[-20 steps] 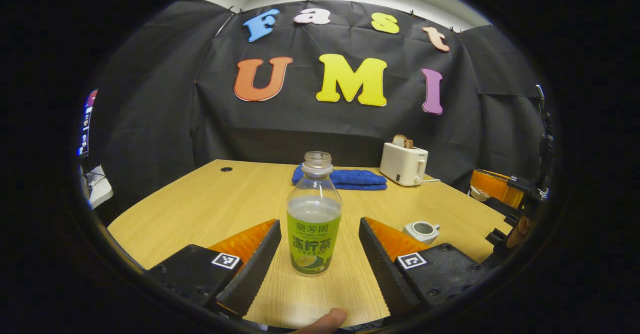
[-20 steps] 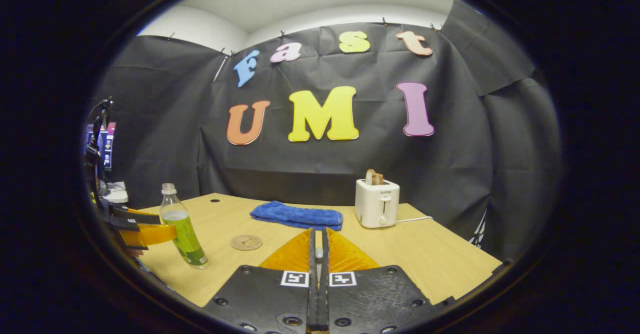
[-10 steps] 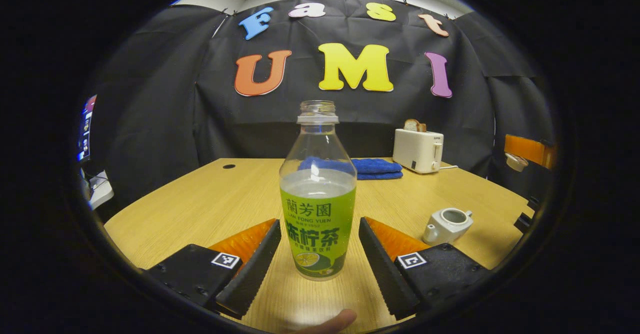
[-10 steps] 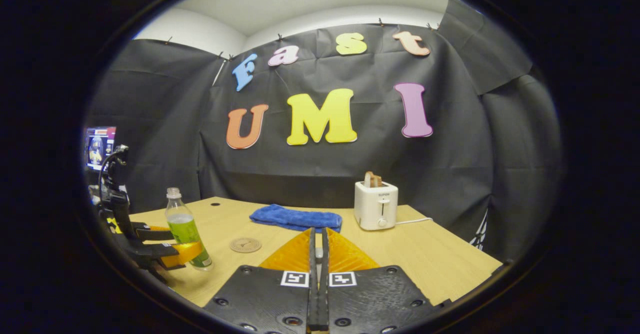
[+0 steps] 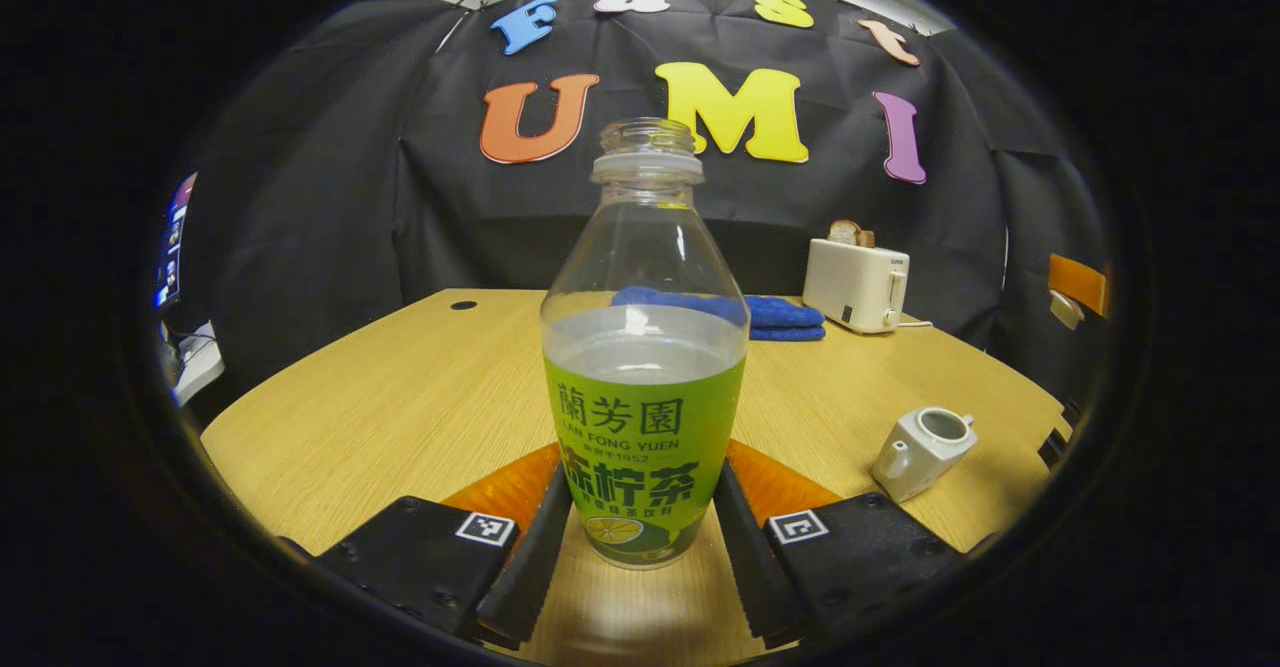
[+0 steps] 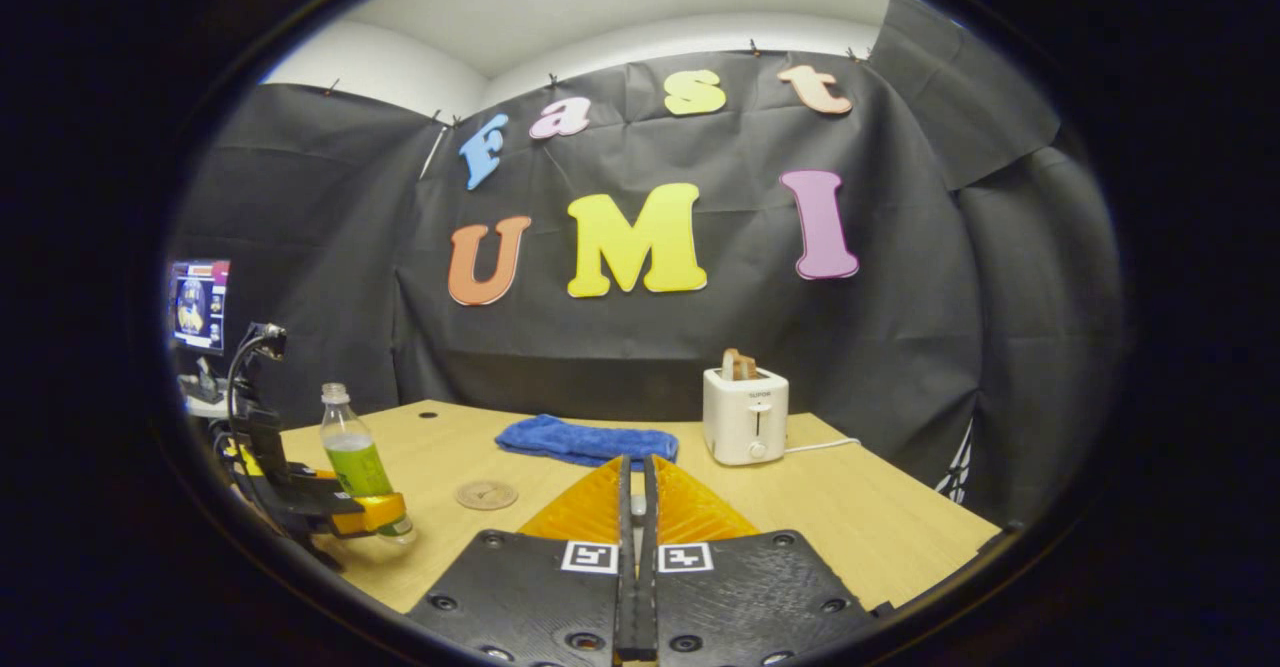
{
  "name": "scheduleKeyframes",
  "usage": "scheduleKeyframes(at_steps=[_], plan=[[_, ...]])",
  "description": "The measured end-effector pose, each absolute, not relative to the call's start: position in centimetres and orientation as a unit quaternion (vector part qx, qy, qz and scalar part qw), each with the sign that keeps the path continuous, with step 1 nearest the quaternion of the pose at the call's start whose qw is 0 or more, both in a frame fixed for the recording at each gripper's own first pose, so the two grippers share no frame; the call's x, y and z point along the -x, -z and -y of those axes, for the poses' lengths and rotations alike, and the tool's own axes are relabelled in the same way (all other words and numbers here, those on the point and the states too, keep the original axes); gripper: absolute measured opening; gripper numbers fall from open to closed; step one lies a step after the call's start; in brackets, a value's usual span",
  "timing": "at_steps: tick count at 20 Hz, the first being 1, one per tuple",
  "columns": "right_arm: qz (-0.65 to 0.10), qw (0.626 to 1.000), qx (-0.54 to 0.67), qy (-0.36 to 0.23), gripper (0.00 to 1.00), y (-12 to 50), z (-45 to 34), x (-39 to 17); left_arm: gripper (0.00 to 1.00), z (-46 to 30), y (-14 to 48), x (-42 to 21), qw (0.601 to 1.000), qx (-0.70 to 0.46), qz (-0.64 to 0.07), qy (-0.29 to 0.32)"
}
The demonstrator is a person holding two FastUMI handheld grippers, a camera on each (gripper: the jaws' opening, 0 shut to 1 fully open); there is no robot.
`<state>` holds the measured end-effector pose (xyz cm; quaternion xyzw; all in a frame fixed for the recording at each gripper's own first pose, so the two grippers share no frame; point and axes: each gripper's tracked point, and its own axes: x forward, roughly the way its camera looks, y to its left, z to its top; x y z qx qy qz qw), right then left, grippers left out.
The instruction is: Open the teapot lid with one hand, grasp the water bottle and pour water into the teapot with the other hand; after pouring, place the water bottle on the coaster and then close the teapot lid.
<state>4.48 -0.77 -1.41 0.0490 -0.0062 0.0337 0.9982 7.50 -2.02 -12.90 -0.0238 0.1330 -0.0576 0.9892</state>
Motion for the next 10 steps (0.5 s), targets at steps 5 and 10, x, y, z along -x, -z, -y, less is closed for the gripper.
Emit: scheduleKeyframes(at_steps=[5, 10], plan=[[0.000, 0.998, -0.050, -0.035, 0.00, 1.5, 0.9, -4.5, 0.75, 1.1, 12.2, -6.1, 0.989, -0.012, -0.141, 0.036], [-0.001, 0.998, -0.050, -0.032, 0.00, 1.4, 1.9, -4.4, 0.74, -0.4, 11.0, -5.4, 0.985, -0.092, -0.148, -0.013]])
